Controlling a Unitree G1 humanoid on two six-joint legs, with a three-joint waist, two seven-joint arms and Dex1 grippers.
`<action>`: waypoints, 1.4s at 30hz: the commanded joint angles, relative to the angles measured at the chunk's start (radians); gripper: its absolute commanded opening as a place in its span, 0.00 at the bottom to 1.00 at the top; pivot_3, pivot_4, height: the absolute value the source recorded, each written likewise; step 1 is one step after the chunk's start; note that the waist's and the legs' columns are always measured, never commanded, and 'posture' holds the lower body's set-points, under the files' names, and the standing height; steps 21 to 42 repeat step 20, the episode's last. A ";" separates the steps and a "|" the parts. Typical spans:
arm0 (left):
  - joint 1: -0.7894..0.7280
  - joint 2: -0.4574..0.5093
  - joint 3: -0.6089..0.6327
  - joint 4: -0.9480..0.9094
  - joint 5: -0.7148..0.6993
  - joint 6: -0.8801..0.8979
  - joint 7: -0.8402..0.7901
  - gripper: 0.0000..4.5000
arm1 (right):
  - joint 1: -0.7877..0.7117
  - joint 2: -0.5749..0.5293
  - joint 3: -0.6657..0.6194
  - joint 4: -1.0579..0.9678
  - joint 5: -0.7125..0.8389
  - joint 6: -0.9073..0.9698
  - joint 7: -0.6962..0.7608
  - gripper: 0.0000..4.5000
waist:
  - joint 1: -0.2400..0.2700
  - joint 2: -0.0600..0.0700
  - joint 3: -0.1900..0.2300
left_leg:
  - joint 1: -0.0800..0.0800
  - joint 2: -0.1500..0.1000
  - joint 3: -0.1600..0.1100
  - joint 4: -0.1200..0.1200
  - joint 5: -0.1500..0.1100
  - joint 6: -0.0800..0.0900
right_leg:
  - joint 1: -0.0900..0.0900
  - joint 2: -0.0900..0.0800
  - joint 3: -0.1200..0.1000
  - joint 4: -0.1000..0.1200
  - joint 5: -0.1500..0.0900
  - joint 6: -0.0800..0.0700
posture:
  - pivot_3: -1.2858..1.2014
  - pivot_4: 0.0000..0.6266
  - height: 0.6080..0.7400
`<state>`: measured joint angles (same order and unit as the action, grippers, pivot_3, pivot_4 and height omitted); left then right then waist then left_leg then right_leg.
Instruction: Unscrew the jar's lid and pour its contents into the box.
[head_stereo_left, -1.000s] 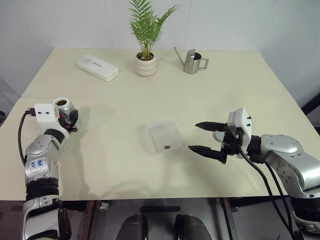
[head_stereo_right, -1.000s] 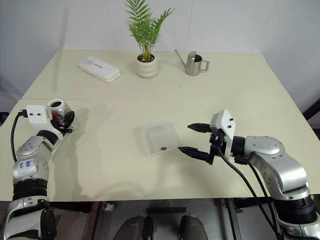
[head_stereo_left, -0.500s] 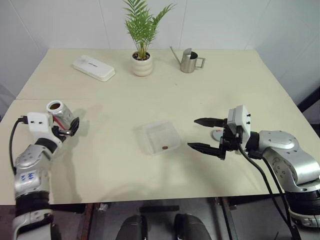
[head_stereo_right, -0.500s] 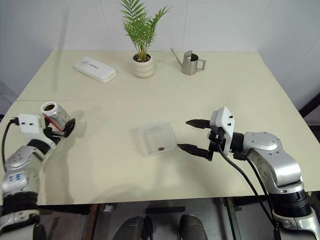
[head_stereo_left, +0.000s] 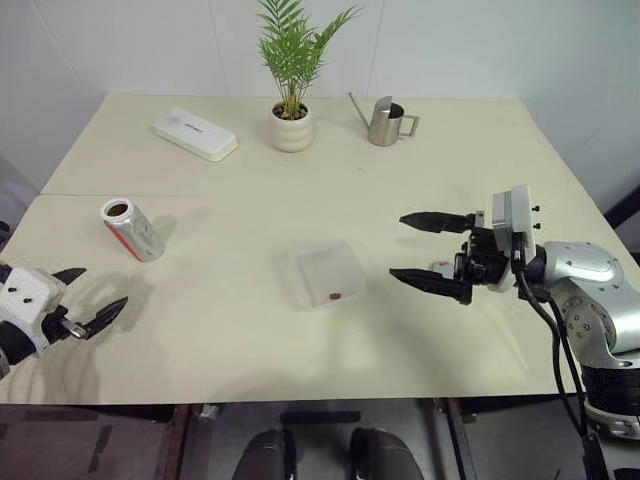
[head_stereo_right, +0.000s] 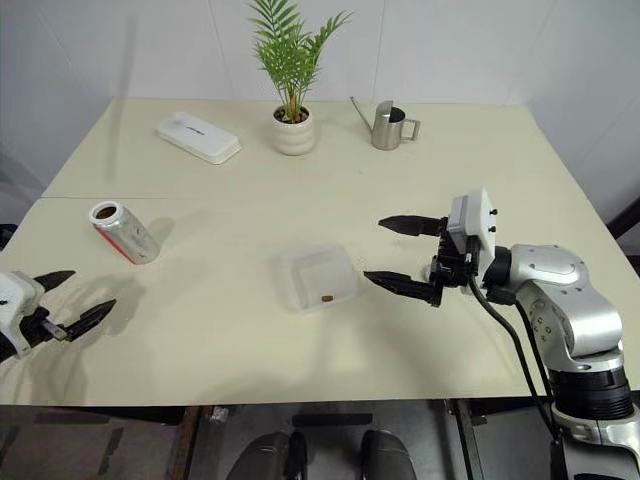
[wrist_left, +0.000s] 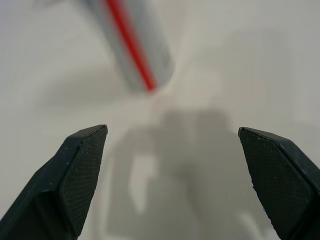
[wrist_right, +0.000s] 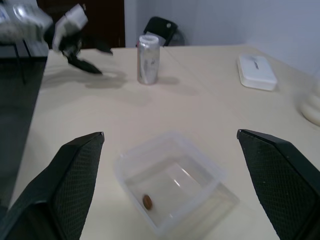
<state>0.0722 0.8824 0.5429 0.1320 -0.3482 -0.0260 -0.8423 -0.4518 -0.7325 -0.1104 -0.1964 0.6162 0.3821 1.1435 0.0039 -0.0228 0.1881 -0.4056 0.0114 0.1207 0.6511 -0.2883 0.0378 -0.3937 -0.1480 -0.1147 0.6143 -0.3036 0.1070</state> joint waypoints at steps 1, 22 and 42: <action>-0.022 0.032 -0.029 -0.156 -0.084 0.031 -0.100 0.99 | -0.013 -0.043 -0.045 0.063 -0.028 -0.072 0.051 1.00 | -0.004 0.000 0.000 | 0.000 0.000 0.000 0.000 0.000 0.000 | 0.001 0.000 0.000 -0.002 0.000 0.001 | 0.52 0.24 1.00; -0.415 -0.023 -0.300 -0.039 -0.088 0.033 -0.293 0.99 | 0.183 -0.130 -0.174 0.057 -0.075 -0.158 0.041 1.00 | -0.006 0.002 0.001 | 0.001 0.001 0.005 0.003 0.005 0.009 | 0.001 0.004 -0.013 0.007 0.001 0.001 | 0.52 0.24 1.00; -0.415 -0.023 -0.300 -0.039 -0.088 0.033 -0.293 0.99 | 0.183 -0.130 -0.174 0.057 -0.075 -0.158 0.041 1.00 | -0.006 0.002 0.001 | 0.001 0.001 0.005 0.003 0.005 0.009 | 0.001 0.004 -0.013 0.007 0.001 0.001 | 0.52 0.24 1.00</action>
